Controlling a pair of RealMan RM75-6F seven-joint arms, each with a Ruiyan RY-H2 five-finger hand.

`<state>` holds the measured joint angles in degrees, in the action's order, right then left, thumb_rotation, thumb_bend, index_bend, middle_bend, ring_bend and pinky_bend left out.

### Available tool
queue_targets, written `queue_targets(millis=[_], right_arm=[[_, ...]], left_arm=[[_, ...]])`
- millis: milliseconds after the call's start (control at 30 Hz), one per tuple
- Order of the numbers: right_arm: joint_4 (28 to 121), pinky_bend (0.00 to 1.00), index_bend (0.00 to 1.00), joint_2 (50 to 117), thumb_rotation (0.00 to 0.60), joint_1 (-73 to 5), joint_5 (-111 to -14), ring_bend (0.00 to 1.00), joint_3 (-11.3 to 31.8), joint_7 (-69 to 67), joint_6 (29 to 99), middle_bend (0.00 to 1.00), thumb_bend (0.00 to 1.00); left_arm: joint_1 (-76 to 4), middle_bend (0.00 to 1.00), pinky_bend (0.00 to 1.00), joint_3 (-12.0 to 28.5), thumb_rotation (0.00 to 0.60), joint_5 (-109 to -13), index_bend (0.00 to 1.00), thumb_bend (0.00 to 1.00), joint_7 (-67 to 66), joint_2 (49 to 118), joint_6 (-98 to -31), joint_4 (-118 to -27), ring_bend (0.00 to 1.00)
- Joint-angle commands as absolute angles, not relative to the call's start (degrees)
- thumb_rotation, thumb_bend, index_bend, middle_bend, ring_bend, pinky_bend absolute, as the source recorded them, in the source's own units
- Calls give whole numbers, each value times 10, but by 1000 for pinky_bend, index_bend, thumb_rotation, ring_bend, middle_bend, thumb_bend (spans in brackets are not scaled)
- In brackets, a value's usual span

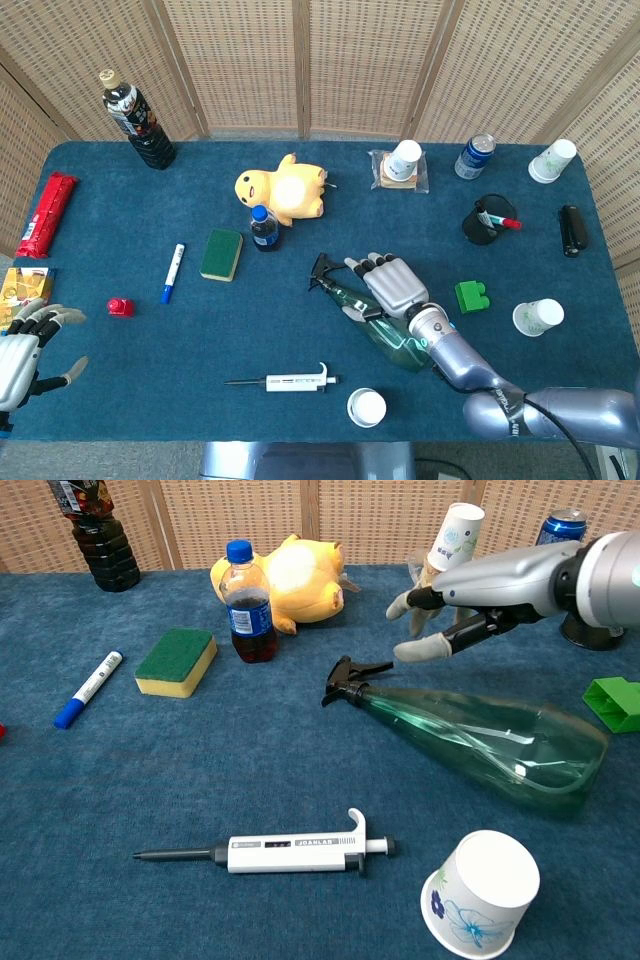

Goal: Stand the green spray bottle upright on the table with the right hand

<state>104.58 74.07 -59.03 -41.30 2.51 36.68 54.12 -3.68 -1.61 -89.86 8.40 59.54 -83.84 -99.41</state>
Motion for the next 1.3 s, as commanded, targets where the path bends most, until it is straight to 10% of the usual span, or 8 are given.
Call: queue_targets(millis=[33,333,1300], right_arm=[[1064,242,20,771,175,-613,-358,115,26,436,592,187,349],[1061,242,12,840,285,-651,-253,100,40,535,657,182,347],[999,258,194,940,334,-668,-111,129,70,686,747,216,348]], left_arm=[[-38,306,86,-16,600,-897,311,328,88,598,-836,-989,212],[-47,306,86,-14,600,-896,315,328,108,609,-823,-966,212],[-55,305,84,-13,600,-899,316,328,145,621,-820,-923,210]])
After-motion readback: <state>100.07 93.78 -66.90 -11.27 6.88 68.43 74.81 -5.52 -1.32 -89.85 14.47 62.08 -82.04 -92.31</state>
